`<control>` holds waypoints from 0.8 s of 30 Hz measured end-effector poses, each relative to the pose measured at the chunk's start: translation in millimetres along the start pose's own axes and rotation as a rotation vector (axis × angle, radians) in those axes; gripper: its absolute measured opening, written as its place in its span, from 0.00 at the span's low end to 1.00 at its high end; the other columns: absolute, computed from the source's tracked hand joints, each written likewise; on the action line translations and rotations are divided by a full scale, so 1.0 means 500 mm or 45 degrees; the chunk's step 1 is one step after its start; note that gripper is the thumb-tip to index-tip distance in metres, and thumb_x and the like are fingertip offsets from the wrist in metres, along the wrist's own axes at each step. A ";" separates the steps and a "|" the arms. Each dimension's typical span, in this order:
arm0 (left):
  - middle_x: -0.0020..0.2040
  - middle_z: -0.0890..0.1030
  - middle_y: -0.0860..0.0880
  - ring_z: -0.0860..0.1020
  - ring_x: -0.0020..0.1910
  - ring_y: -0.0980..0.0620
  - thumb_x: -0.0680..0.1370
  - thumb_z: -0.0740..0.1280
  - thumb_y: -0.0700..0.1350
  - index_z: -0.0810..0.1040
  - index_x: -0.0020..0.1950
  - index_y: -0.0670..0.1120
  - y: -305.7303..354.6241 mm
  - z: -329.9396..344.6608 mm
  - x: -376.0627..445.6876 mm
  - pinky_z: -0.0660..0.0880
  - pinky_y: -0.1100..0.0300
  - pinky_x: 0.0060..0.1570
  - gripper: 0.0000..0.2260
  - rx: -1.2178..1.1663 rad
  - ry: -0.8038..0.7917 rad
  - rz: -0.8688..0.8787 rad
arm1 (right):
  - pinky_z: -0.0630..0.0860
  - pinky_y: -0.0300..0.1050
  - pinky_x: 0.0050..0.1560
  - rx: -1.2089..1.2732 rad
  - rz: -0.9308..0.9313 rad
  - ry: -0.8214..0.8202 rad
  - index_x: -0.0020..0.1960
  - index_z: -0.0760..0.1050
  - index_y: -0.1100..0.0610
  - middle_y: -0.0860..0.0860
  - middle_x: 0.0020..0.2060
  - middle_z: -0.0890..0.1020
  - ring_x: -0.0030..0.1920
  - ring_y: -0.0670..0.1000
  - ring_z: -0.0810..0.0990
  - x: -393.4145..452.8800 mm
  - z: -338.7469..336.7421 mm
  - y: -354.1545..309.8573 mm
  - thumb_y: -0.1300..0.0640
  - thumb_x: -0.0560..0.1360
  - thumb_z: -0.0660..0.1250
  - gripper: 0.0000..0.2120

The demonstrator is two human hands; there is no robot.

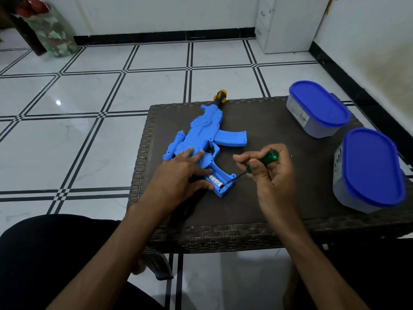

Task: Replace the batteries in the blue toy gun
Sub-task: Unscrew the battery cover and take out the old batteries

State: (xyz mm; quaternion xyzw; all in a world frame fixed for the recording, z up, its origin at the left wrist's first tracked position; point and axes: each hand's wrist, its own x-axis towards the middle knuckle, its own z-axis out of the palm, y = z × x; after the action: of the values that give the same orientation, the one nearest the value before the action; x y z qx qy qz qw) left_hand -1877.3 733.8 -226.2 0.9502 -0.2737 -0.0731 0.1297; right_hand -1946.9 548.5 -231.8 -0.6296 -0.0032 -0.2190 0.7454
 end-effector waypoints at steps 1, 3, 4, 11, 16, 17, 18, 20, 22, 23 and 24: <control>0.76 0.62 0.57 0.55 0.77 0.54 0.73 0.65 0.63 0.76 0.64 0.61 0.000 0.000 0.000 0.65 0.52 0.67 0.21 0.010 -0.006 -0.003 | 0.80 0.53 0.57 0.072 0.019 0.051 0.47 0.65 0.57 0.58 0.43 0.83 0.52 0.58 0.84 -0.005 -0.005 0.003 0.65 0.78 0.62 0.07; 0.76 0.61 0.57 0.55 0.77 0.53 0.73 0.65 0.64 0.75 0.65 0.62 0.002 0.000 -0.001 0.65 0.52 0.67 0.21 0.034 -0.009 0.002 | 0.79 0.53 0.58 0.195 0.053 0.149 0.46 0.64 0.57 0.57 0.43 0.84 0.54 0.59 0.83 -0.016 -0.010 0.010 0.67 0.79 0.60 0.08; 0.76 0.61 0.57 0.55 0.77 0.53 0.73 0.65 0.63 0.75 0.66 0.62 0.003 0.001 -0.002 0.64 0.52 0.68 0.22 0.033 -0.006 0.005 | 0.79 0.53 0.58 0.244 0.075 0.195 0.46 0.63 0.57 0.57 0.43 0.84 0.55 0.58 0.83 -0.020 -0.011 0.013 0.67 0.80 0.59 0.08; 0.76 0.61 0.56 0.55 0.77 0.53 0.73 0.66 0.62 0.72 0.68 0.61 0.004 0.004 -0.004 0.62 0.51 0.70 0.24 -0.004 0.008 0.012 | 0.80 0.53 0.52 0.219 0.132 0.240 0.47 0.65 0.56 0.51 0.35 0.81 0.43 0.54 0.82 -0.009 -0.027 -0.003 0.68 0.82 0.56 0.08; 0.74 0.66 0.54 0.58 0.76 0.53 0.71 0.71 0.59 0.68 0.72 0.57 -0.009 0.010 -0.006 0.61 0.49 0.73 0.31 -0.141 0.105 0.038 | 0.73 0.43 0.37 -0.551 0.034 -0.304 0.44 0.64 0.56 0.52 0.35 0.75 0.33 0.48 0.71 0.026 -0.038 -0.032 0.63 0.76 0.67 0.11; 0.74 0.67 0.54 0.59 0.76 0.54 0.70 0.72 0.58 0.68 0.73 0.56 -0.012 0.010 -0.005 0.62 0.49 0.72 0.32 -0.162 0.114 0.028 | 0.72 0.43 0.36 -0.756 0.016 -0.435 0.44 0.65 0.55 0.51 0.35 0.76 0.32 0.48 0.71 0.034 -0.037 -0.032 0.62 0.75 0.69 0.13; 0.74 0.67 0.54 0.59 0.76 0.54 0.70 0.72 0.58 0.68 0.73 0.54 -0.014 0.010 -0.005 0.63 0.48 0.71 0.33 -0.163 0.115 0.020 | 0.72 0.44 0.35 -0.918 0.009 -0.550 0.43 0.64 0.52 0.50 0.36 0.77 0.32 0.49 0.72 0.043 -0.035 -0.030 0.61 0.74 0.71 0.14; 0.74 0.67 0.53 0.60 0.76 0.53 0.70 0.72 0.57 0.70 0.72 0.52 -0.014 0.010 -0.003 0.65 0.47 0.70 0.31 -0.122 0.112 0.027 | 0.71 0.45 0.34 -1.101 0.041 -0.756 0.42 0.63 0.49 0.48 0.38 0.77 0.32 0.46 0.70 0.060 -0.030 -0.024 0.57 0.71 0.74 0.18; 0.74 0.67 0.53 0.60 0.76 0.52 0.71 0.72 0.56 0.71 0.71 0.51 -0.011 0.008 -0.003 0.65 0.47 0.70 0.30 -0.076 0.108 0.043 | 0.67 0.41 0.35 -1.220 0.059 -0.901 0.43 0.63 0.50 0.46 0.39 0.76 0.33 0.43 0.70 0.075 -0.023 -0.014 0.56 0.69 0.76 0.19; 0.74 0.67 0.53 0.60 0.76 0.52 0.72 0.72 0.56 0.71 0.71 0.51 -0.012 0.008 -0.003 0.65 0.47 0.70 0.29 -0.069 0.116 0.048 | 0.66 0.39 0.36 -1.265 0.051 -0.945 0.43 0.64 0.51 0.45 0.39 0.75 0.35 0.42 0.70 0.081 -0.019 -0.007 0.55 0.69 0.76 0.19; 0.74 0.67 0.53 0.60 0.76 0.51 0.72 0.72 0.56 0.71 0.71 0.51 -0.011 0.009 -0.003 0.65 0.48 0.69 0.29 -0.065 0.127 0.055 | 0.65 0.39 0.36 -1.292 0.044 -0.972 0.43 0.64 0.51 0.44 0.39 0.75 0.36 0.40 0.71 0.086 -0.016 -0.002 0.55 0.68 0.76 0.19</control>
State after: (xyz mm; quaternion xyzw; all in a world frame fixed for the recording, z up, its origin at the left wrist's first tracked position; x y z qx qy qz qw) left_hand -1876.9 738.0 -231.7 0.9429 -0.2854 -0.0299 0.1690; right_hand -1910.6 527.2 -220.6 -0.9382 -0.1544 0.0587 0.3041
